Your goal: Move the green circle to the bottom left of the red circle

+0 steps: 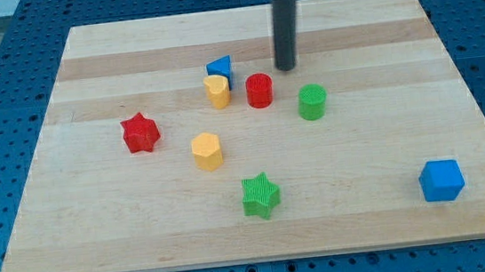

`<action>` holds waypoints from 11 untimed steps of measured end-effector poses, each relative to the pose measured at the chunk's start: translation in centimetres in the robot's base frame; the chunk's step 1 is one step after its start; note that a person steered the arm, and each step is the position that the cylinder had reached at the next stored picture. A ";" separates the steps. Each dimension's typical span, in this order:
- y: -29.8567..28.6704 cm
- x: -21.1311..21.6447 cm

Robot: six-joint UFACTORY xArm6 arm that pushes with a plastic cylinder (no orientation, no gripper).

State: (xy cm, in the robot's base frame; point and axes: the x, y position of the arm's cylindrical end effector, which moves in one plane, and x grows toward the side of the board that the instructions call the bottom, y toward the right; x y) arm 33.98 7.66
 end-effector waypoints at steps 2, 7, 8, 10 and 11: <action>9.4 3.9; 1.9 8.3; 2.3 6.4; -0.6 8.2; -2.8 8.3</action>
